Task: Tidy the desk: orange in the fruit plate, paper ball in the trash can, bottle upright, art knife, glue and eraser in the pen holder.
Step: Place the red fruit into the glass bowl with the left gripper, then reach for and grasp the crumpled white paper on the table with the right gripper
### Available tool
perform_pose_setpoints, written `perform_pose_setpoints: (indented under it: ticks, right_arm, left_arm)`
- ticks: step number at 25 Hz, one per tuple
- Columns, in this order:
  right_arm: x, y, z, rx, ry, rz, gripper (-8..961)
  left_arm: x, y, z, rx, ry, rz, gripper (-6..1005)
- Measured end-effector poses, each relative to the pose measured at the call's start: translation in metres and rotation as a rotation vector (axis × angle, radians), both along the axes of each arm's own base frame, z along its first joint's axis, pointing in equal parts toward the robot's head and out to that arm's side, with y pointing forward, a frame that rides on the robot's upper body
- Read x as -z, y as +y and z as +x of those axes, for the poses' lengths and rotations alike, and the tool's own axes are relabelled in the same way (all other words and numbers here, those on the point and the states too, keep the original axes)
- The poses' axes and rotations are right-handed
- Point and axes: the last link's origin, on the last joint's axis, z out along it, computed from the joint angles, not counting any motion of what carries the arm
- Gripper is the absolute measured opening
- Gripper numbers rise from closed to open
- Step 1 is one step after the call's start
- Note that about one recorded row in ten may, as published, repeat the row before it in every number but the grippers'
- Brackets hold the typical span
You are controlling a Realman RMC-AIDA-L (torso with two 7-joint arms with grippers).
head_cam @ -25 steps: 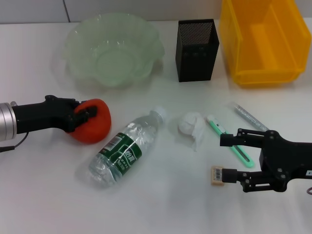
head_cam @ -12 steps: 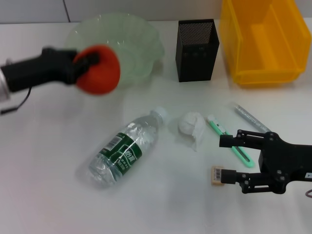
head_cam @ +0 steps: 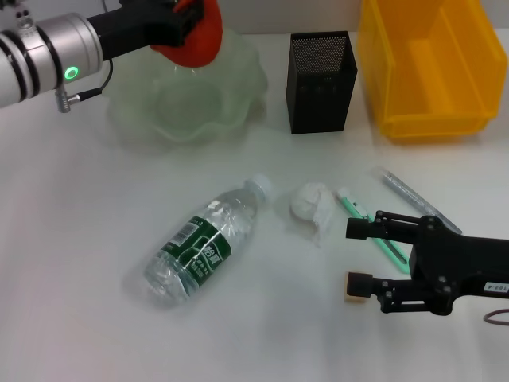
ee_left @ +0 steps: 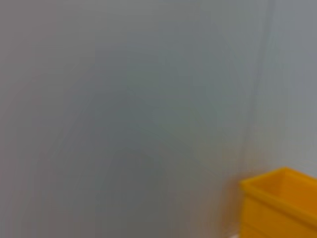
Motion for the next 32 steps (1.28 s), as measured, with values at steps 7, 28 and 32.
perform_pose_setpoints:
  ticks: [7, 28, 32]
  right_arm:
    - [0.006, 0.0, 0.001, 0.017, 0.004, 0.009, 770]
    - [-0.109, 0.079, -0.091, 0.095, -0.65, -0.01, 757]
    - [-0.083, 0.099, -0.121, 0.02, -0.907, -0.036, 755]
  left_arm:
    - [0.005, 0.01, -0.008, -0.094, -0.02, 0.088, 310]
    - [-0.035, -0.143, -0.078, 0.216, -0.126, -0.259, 846]
    - [-0.027, -0.151, -0.082, 0.209, -0.115, -0.303, 846]
